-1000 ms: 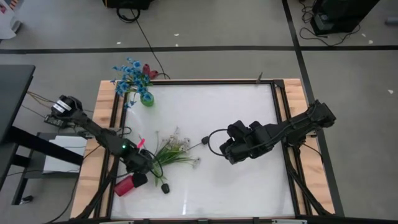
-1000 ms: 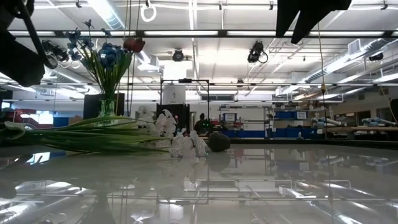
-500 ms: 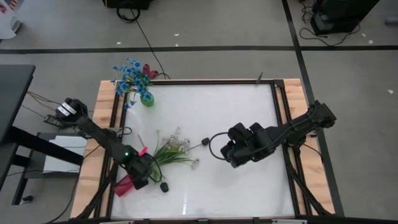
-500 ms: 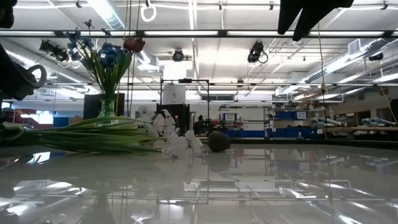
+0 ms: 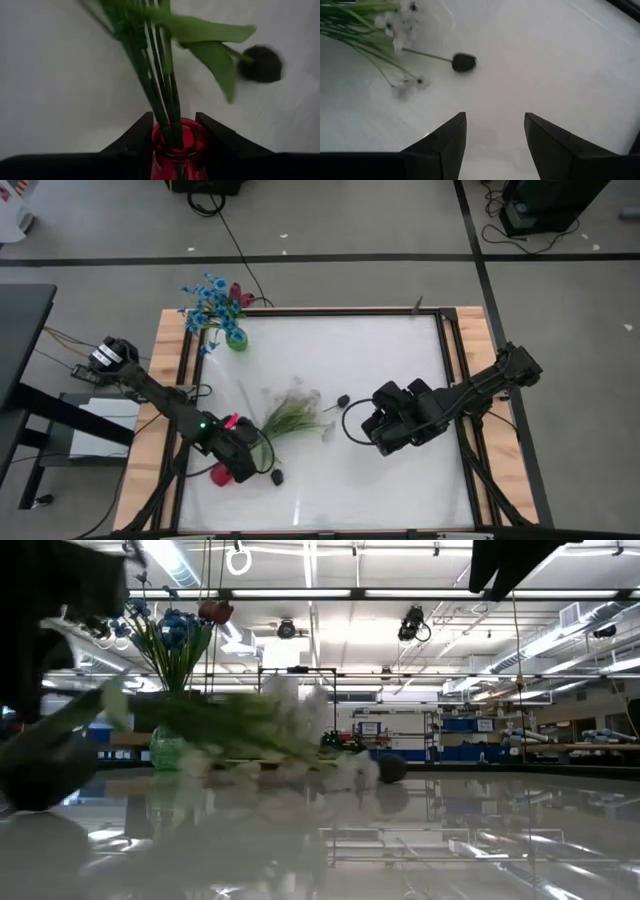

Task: Sort flowers into vase by color
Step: Adjust the red vase

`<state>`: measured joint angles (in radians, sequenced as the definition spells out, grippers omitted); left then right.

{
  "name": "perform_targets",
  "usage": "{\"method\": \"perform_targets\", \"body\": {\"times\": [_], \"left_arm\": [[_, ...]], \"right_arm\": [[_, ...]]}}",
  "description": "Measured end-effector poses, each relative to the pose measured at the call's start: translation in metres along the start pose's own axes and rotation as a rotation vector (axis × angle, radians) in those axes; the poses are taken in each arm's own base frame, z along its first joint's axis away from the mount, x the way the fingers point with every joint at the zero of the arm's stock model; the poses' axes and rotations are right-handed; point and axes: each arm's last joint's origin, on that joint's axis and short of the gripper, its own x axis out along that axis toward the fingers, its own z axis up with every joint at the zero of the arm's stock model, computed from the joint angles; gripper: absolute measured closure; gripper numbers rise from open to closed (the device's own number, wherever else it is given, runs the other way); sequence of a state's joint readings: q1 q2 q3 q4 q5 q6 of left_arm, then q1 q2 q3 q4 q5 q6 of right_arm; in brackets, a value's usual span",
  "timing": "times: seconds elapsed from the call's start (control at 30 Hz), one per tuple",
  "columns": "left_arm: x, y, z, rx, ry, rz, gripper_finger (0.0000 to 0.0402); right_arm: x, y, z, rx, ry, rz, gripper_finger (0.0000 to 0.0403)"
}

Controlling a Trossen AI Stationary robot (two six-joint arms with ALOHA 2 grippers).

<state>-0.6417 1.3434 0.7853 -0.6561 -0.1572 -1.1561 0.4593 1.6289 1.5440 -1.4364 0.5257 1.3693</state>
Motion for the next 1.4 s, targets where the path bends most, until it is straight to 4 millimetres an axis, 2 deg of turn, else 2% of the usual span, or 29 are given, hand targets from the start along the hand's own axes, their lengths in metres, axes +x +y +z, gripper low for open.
{"method": "perform_targets", "body": {"times": [0.1,0.23,0.57,0.73,0.9,1.17,1.23,1.4], "left_arm": [[-0.006,-0.005,0.007,0.033,-0.103,0.011,0.0274],[-0.006,-0.003,0.014,0.015,-0.168,0.037,0.0274],[-0.018,-0.016,0.015,0.067,-0.644,0.113,0.0274],[-0.025,-0.023,0.002,0.087,-0.819,0.148,0.0274],[-0.034,-0.027,-0.023,0.076,-1.024,0.144,0.0274],[-0.039,-0.02,-0.046,0.238,-1.083,0.206,0.0274],[-0.036,-0.014,-0.052,0.231,-1.124,0.206,0.0274],[-0.014,0.008,-0.072,0.197,-1.16,0.126,0.0274]], "right_arm": [[-0.004,-0.004,0.0,-0.008,-0.005,0.001,0.0194],[-0.01,-0.009,-0.001,-0.02,-0.025,-0.002,0.0195],[-0.024,-0.025,-0.007,-0.022,-0.063,-0.035,0.0195],[-0.026,-0.026,-0.007,-0.02,-0.119,-0.035,0.0195],[-0.027,-0.026,-0.006,0.037,-0.176,-0.034,0.0195],[-0.027,-0.021,-0.004,0.086,-0.254,0.004,0.0195],[-0.027,-0.02,-0.003,0.102,-0.272,0.015,0.0195],[-0.029,-0.014,-0.006,0.155,-0.247,0.08,0.0195]]}}
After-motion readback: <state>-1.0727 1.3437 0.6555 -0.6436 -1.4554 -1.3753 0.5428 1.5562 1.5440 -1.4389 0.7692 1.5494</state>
